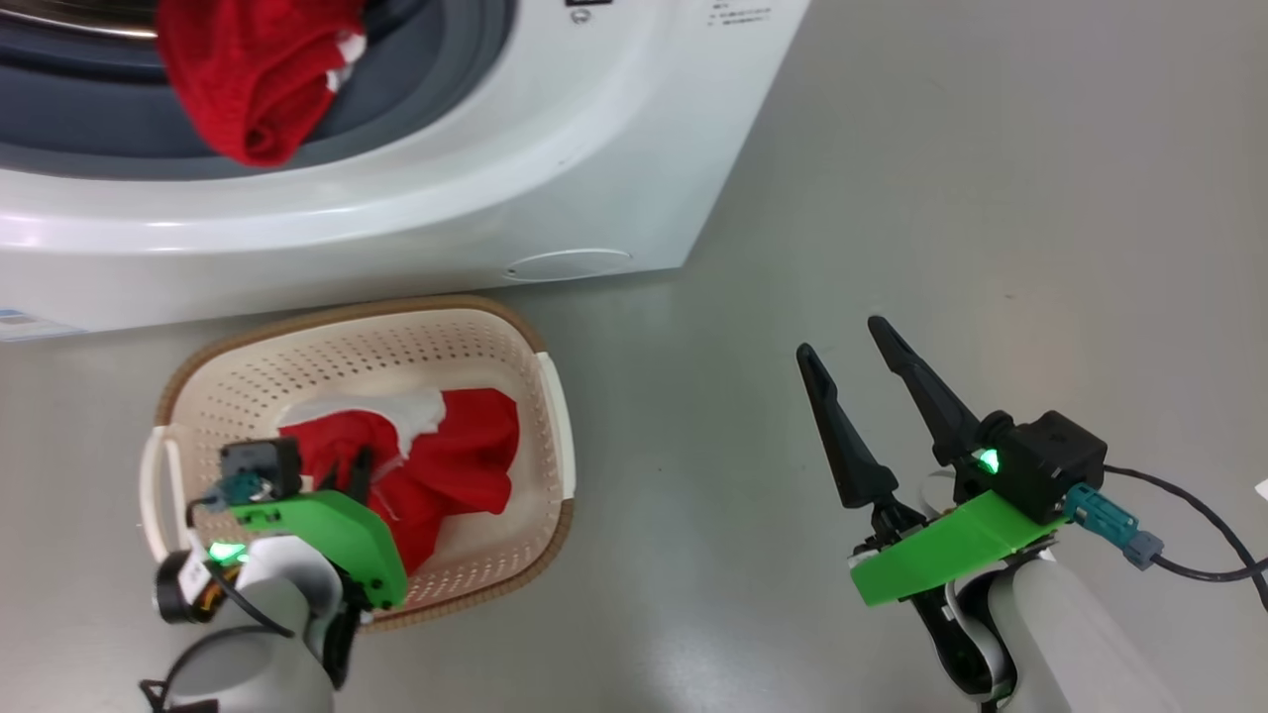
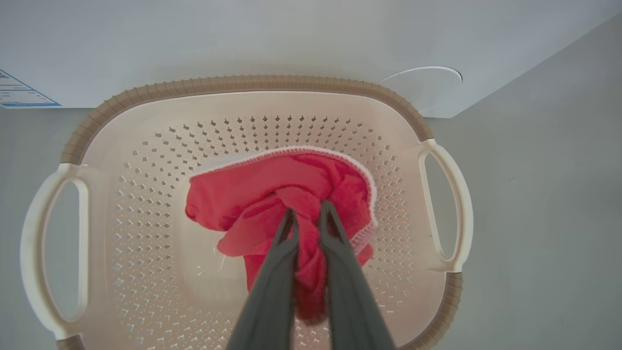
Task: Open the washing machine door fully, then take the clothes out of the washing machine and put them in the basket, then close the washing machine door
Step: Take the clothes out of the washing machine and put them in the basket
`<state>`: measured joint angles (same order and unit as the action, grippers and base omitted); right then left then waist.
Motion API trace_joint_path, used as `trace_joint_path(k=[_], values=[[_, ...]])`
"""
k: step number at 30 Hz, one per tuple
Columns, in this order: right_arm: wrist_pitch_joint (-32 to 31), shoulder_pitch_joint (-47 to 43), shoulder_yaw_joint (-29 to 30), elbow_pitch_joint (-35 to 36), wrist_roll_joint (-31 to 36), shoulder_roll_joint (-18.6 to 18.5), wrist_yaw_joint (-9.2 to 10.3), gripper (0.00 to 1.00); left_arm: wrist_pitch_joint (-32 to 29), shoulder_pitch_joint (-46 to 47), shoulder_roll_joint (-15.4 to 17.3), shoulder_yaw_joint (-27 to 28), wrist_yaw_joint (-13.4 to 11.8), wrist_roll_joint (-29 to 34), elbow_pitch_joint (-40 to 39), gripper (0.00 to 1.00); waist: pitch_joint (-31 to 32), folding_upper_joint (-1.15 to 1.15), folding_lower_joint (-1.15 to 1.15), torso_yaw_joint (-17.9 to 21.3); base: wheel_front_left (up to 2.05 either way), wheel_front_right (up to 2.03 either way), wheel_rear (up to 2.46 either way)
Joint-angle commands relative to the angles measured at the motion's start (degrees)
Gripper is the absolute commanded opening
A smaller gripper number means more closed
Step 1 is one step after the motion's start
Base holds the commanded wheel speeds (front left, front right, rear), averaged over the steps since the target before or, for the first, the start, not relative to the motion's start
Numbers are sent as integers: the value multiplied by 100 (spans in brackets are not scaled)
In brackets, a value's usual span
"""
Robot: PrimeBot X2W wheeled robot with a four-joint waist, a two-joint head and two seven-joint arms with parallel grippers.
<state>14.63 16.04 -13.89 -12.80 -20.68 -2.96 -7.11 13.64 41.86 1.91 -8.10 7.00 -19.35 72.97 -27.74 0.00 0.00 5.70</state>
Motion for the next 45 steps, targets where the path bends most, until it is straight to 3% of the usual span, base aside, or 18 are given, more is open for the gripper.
trace_joint_path(k=[1, 3, 4, 5, 6, 18, 35, 45], values=[[37, 49, -165, 150, -48, 8, -37, 100, 20, 55, 248, 128, -51, -68, -13, 0, -140, 0, 0, 156, 0, 0, 0], [37, 69, -181, 153, -83, 8, -37, 100, 40, 111, 308, 123, -54, -71, 7, 0, -162, 0, 0, 218, 0, 0, 0], [37, 75, -178, 155, -99, 8, -37, 100, 58, 139, 337, 118, -58, -67, 10, 21, -164, 0, 0, 240, 0, 0, 0], [37, 85, -184, 167, -136, 8, -37, 100, 88, 172, 374, 108, -55, -62, 12, 79, -151, 0, 0, 273, 0, 0, 0], [37, 86, -193, 165, -150, 8, -37, 100, 102, 176, 393, 104, -55, -58, 2, 100, -130, 0, 0, 286, 0, 0, 0], [37, -11, -98, 147, -180, 8, -37, 100, 134, -234, 357, 234, -106, -3, -861, 100, 276, 0, 0, 101, 0, 0, 0], [37, -243, 299, 144, 84, 8, -37, 100, 135, -1342, 215, 795, -38, 367, -3052, 100, 1059, 0, 0, -309, 0, 0, 0], [37, -470, 701, 246, 278, 8, -37, 100, 136, -1783, 131, 896, 20, 475, -3823, 100, 1503, 0, 0, -474, 0, 0, 0]])
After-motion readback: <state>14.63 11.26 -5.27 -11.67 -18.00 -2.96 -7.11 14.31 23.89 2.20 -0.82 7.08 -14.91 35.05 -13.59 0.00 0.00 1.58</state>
